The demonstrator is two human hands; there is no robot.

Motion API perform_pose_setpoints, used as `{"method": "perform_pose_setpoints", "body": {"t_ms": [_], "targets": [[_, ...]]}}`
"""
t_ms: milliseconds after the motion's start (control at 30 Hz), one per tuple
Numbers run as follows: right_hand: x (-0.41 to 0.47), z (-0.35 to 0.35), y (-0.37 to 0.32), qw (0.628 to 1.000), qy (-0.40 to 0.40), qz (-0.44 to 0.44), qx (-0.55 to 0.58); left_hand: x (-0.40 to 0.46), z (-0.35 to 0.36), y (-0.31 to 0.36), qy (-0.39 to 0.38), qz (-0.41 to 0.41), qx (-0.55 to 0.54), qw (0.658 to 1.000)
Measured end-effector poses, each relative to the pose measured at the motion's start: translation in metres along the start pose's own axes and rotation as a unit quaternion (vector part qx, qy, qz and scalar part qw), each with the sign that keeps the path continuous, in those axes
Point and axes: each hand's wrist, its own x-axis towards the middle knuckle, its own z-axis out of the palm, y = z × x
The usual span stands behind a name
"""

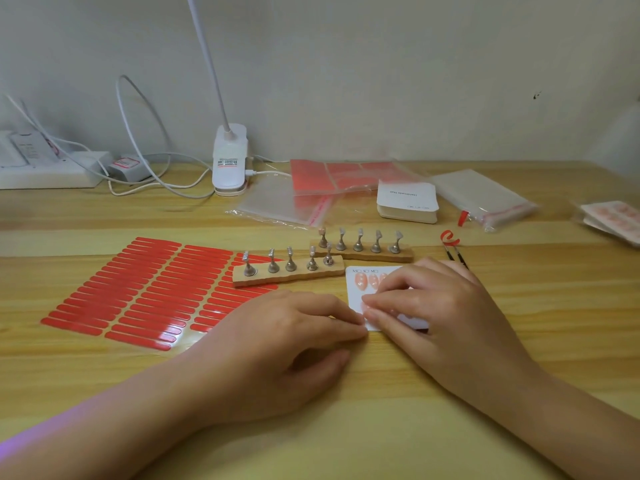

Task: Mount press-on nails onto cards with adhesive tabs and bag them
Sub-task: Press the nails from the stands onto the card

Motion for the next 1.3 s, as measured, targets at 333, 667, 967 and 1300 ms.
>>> {"method": "perform_pose_setpoints", "body": {"t_ms": [333,667,967,1300], "targets": [[-0.0004,-0.0012,0.0005,1.000,-0.022,0.007,0.017,-0.0002,-0.0013,0.0011,0.000,0.000,-0.020,1.000],[0.0003,-0.0019,-0.0006,0.999,-0.032,-0.001,0.004,-0.0006,0.0003,-0.0006,0.008,-0.004,-0.028,1.000],[0.0009,-0.0022,-0.0024,0.999,-0.031,0.008,0.008,-0.0013,0.0012,-0.0007,-0.005,-0.005,-0.001,1.000],[-0.0019,-0.0036,-0.0055,0.999,-0.023,-0.002,-0.032,-0.0022,0.0014,0.0000,-0.017,-0.012,-0.007,1.000]]}}
